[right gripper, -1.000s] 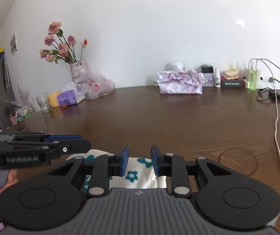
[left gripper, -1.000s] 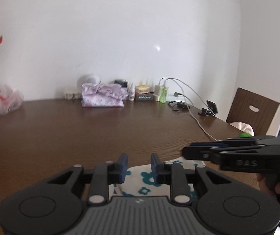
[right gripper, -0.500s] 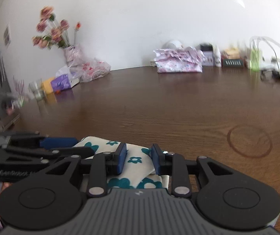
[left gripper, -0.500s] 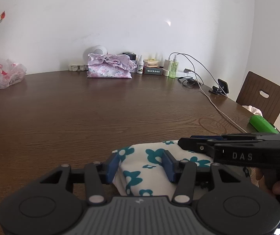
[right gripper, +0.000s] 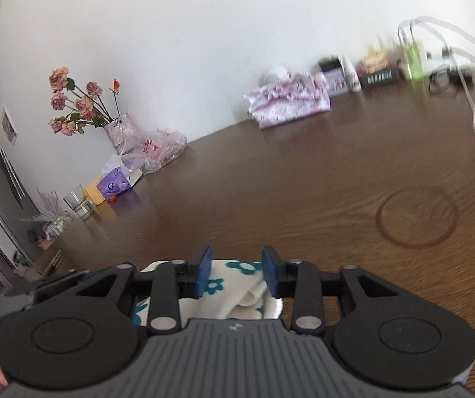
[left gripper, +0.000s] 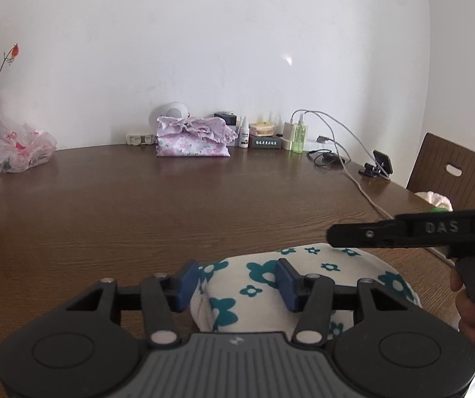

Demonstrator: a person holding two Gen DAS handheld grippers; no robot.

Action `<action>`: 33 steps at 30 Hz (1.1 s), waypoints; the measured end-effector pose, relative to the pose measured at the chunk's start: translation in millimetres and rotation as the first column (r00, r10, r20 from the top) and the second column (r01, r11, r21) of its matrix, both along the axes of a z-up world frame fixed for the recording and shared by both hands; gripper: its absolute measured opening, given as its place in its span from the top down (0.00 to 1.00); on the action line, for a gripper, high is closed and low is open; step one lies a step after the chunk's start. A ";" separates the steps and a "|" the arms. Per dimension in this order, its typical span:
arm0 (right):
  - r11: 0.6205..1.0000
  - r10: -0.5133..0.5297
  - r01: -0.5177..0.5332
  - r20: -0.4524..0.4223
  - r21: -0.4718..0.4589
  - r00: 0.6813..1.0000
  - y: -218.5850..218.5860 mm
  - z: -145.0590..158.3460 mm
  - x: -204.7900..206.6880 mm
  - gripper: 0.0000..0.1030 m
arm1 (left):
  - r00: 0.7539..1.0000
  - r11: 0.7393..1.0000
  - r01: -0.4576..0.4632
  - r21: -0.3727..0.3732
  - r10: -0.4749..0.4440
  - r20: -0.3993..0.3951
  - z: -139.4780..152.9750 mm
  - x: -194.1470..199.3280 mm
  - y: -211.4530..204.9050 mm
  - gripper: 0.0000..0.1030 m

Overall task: Fold clothes
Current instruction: 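Clamp the teal-flowered bundle between both grippers from its opposite ends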

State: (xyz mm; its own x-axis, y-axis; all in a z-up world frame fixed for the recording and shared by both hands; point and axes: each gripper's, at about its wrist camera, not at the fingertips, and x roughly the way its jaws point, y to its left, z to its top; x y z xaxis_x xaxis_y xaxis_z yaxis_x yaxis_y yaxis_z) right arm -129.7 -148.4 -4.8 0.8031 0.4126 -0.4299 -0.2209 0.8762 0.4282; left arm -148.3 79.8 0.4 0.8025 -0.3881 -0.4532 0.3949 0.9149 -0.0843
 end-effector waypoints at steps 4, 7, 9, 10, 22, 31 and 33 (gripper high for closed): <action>0.998 0.025 -0.024 0.020 -0.058 0.999 -5.6 8.2 -18.7 0.48 | 0.995 0.993 0.097 -0.069 -0.098 0.001 11.9 -11.0 21.2 0.36; 0.996 0.054 -0.053 0.011 -0.071 0.998 -11.3 9.1 -30.7 0.45 | 0.979 0.974 0.203 -0.098 -0.203 0.005 12.5 -22.6 31.4 0.32; 0.993 0.090 -0.089 0.008 -0.078 0.996 -12.6 9.7 -37.6 0.43 | 0.967 0.960 0.253 -0.122 -0.255 0.002 10.9 -29.0 37.5 0.25; 0.990 0.115 -0.113 0.009 -0.084 0.993 -11.9 10.2 -40.0 0.40 | 0.962 0.954 0.269 -0.134 -0.272 -0.004 9.6 -30.8 39.3 0.23; 0.930 0.322 -0.318 -0.005 -0.184 0.947 3.3 3.5 -62.2 0.19 | 0.950 0.954 0.299 -0.005 -0.298 -0.088 -18.9 -29.7 22.9 0.24; 0.925 0.332 -0.332 -0.032 -0.184 0.943 10.3 -8.6 -58.8 0.39 | 0.948 0.953 0.297 -0.050 -0.301 -0.105 -19.6 -20.3 17.5 0.42; 0.931 0.321 -0.323 -0.042 -0.172 0.946 10.2 -10.9 -56.5 0.41 | 0.949 0.954 0.294 -0.055 -0.298 -0.106 -19.8 -18.6 15.6 0.43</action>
State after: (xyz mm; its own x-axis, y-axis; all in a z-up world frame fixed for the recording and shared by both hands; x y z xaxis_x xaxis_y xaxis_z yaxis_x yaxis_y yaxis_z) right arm -186.1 -138.2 -15.7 0.6337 0.5657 -0.5277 -0.4991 0.8201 0.2799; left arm -166.9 95.3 -19.4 0.5937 -0.6193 -0.5138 0.6333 0.7535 -0.1765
